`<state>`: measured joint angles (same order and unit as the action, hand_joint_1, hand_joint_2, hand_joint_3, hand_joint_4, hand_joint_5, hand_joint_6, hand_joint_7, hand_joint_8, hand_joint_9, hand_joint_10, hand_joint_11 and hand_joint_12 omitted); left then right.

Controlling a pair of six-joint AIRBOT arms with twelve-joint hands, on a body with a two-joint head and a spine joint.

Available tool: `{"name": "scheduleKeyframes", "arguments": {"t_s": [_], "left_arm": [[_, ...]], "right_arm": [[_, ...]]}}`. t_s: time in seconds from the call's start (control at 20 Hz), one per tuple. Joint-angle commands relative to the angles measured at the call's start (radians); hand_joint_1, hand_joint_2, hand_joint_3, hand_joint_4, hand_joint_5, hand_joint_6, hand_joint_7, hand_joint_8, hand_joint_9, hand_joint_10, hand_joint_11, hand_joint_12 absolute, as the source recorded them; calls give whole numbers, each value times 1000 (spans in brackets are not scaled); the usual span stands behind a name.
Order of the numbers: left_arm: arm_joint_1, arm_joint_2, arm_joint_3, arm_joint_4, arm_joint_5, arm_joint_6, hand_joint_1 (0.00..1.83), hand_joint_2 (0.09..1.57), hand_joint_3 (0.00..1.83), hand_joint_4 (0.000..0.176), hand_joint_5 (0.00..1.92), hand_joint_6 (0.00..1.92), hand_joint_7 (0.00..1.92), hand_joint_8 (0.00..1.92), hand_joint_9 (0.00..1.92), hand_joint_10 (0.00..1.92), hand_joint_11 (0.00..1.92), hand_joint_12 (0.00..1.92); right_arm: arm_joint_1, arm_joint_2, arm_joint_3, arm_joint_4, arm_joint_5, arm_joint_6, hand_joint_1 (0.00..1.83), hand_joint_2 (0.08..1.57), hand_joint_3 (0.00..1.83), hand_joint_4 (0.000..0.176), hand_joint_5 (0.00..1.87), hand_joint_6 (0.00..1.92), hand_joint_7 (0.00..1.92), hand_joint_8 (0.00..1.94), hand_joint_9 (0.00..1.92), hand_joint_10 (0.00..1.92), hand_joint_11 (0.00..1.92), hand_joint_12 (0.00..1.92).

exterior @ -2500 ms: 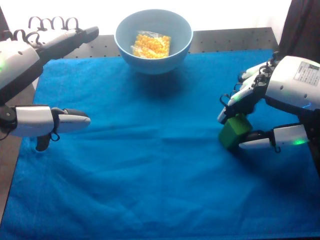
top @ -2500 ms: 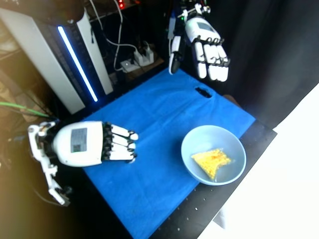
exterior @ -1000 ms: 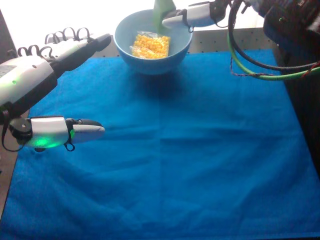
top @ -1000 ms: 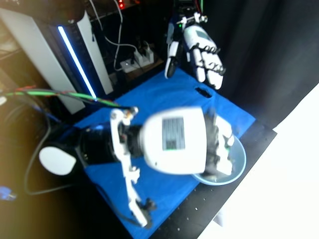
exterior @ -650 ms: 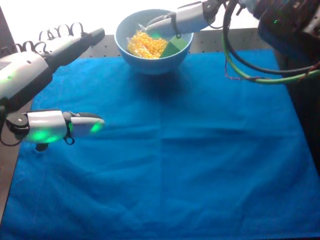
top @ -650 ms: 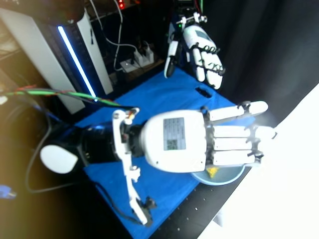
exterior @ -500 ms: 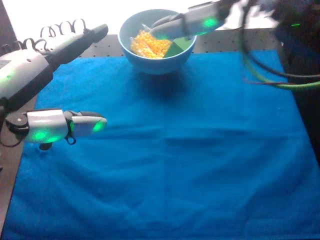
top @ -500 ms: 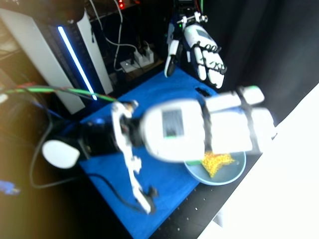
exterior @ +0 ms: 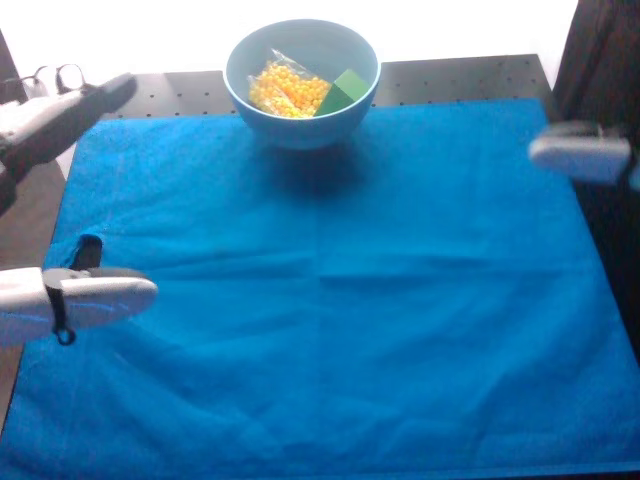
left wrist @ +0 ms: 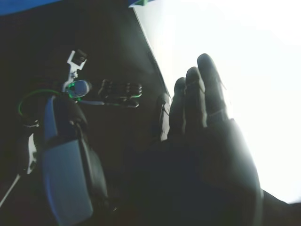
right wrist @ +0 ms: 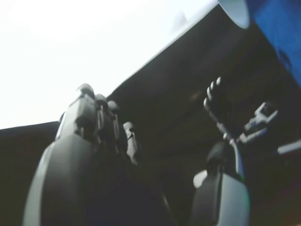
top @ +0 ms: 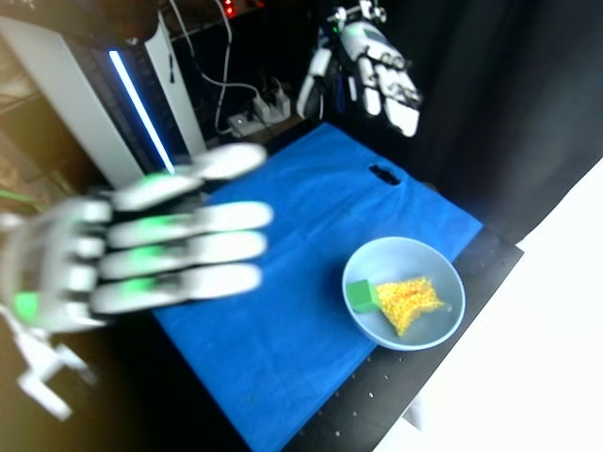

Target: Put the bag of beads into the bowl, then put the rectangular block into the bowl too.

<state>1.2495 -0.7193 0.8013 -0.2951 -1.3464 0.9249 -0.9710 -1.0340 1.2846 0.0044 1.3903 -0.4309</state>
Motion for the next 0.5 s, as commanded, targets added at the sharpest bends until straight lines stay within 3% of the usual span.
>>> {"name": "scheduleKeyframes", "arguments": {"t_s": [0.0,0.15,0.2,0.25,0.35,0.4,0.45], "left_arm": [[18,3,-11,-19,-221,-8,544,966,0,126,3,0,118,1,138,3,0,907],[105,-30,-50,-76,-363,-12,506,943,0,156,0,0,93,1,151,2,0,1009],[117,-43,-55,-86,-383,-21,464,948,1,145,0,0,83,0,133,0,0,1018],[122,-55,-55,-88,-383,-39,445,960,3,147,0,0,90,1,142,3,0,979],[133,-79,-57,-84,-381,-57,434,959,0,173,0,0,120,3,151,2,0,857],[142,-88,-58,-85,-384,-72,464,962,0,175,0,0,123,1,148,0,0,816],[147,-91,-58,-89,-385,-86,428,974,6,156,0,0,103,0,147,0,0,809]], "right_arm": [[-27,0,-22,55,191,5,726,879,0,171,0,0,25,0,0,0,0,0],[-183,1,-98,152,278,5,676,862,0,176,0,0,6,0,0,0,0,0],[-223,6,-117,182,305,5,643,866,0,176,0,0,18,6,0,0,0,0],[-253,7,-133,203,325,5,619,858,0,176,0,0,35,11,0,0,0,0],[-308,8,-163,240,361,5,605,884,5,176,0,0,43,10,0,0,0,0],[-333,8,-181,267,372,5,548,916,17,176,0,0,32,4,0,0,0,0],[-354,7,-199,287,372,5,533,948,10,176,0,0,8,0,0,0,0,0]]}}
